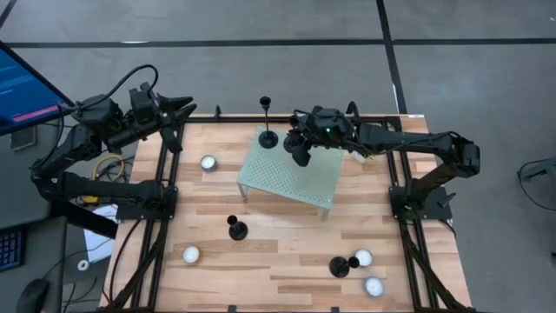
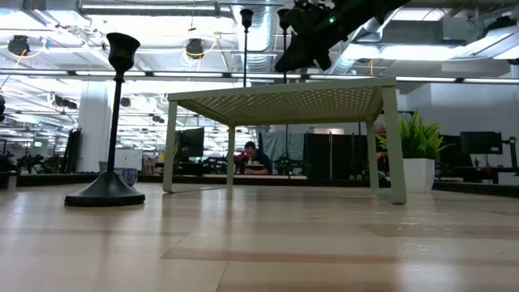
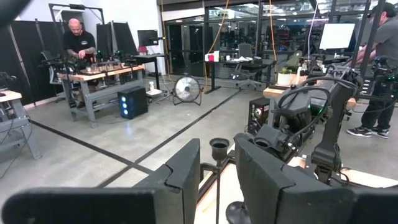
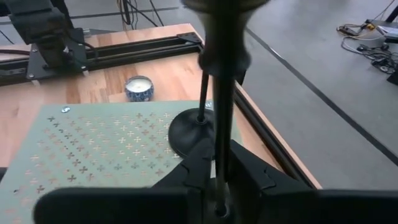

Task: Pick & Place candle stick holders
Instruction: Put the black candle holder on the shelf

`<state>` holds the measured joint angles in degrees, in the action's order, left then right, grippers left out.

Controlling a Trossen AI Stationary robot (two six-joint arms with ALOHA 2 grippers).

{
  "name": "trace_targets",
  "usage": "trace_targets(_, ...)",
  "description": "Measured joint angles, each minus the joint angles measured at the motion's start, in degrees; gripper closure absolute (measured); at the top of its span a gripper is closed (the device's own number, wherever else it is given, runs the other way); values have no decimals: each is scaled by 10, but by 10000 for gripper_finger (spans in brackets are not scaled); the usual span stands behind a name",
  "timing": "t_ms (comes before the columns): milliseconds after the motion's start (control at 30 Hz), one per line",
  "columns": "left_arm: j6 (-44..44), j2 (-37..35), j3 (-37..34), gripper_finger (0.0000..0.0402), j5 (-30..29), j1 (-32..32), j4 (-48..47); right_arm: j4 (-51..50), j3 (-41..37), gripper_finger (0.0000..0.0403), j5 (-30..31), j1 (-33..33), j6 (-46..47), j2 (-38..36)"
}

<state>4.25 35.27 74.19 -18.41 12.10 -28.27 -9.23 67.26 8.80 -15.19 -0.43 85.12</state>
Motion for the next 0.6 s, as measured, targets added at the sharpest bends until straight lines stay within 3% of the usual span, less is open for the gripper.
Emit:
trace_targets(367, 0, 0, 0, 300, 0, 0, 0, -12, 0, 255, 1, 0, 5, -15)
trace_targets(600, -1, 0, 0, 300, 0, 0, 0, -13, 0, 209, 1, 1, 15, -15)
